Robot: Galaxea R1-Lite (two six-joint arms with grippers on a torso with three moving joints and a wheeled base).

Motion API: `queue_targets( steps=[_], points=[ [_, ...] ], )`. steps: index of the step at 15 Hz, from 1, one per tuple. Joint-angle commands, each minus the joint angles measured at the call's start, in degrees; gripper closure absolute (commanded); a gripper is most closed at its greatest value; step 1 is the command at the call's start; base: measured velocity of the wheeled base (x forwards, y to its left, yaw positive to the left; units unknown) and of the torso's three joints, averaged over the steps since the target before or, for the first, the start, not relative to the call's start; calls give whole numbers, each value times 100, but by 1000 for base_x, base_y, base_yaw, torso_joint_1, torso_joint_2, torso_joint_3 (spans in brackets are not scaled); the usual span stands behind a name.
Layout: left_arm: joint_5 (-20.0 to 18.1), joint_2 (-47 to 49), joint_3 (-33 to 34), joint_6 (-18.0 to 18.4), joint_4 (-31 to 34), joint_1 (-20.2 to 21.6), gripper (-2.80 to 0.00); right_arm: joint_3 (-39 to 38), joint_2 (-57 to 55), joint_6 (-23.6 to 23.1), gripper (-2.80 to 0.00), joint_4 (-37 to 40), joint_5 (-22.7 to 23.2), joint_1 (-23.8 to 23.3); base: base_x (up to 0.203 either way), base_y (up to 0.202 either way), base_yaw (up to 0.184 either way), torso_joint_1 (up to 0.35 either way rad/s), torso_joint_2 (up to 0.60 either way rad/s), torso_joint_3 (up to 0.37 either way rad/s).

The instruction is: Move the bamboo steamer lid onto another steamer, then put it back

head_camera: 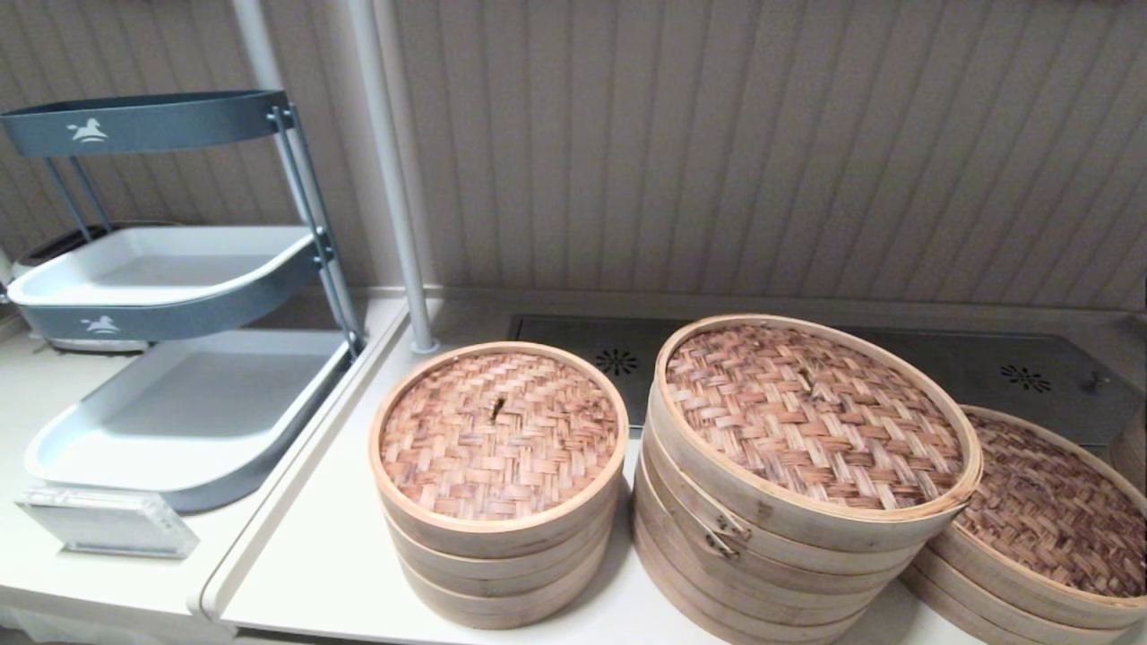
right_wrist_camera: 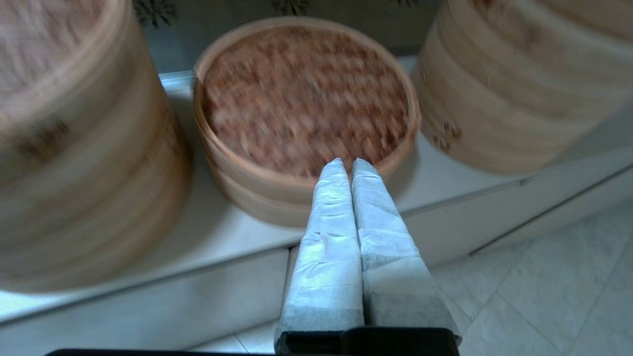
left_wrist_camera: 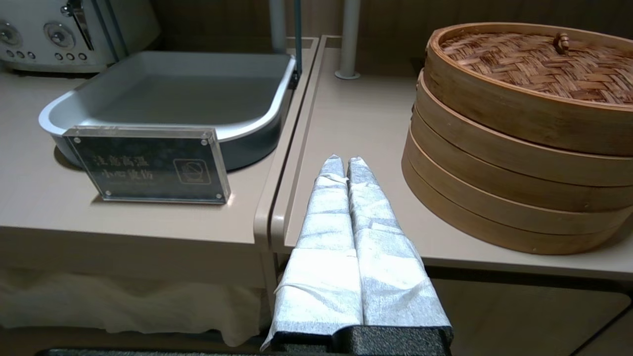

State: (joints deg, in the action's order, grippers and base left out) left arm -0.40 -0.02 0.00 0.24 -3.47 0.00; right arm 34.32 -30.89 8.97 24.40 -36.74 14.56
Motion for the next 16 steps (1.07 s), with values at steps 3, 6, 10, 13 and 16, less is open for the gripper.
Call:
queue_targets(
  steps=[3,6,10,13,16],
  points=[
    [0,-7,141,2,-4,0,0,-1084,1266,-8,0,-7,81,-286,0,0,0,0,0,0],
    [4,-7,141,2,2,0,0,-1593,1495,45,0,-298,203,-365,0,0,0,0,0,0],
    [5,-7,141,2,-3,0,0,-2177,1463,-186,0,-984,412,-1335,0,0,0,0,0,0],
    [5,-7,141,2,-4,0,0,-2692,1713,-424,0,-1816,1392,-1654,0,0,0,0,0,0],
    [3,-7,141,2,-4,1,0,-3281,1849,-737,0,-2777,2334,-1609,0,0,0,0,0,0]
  ],
)
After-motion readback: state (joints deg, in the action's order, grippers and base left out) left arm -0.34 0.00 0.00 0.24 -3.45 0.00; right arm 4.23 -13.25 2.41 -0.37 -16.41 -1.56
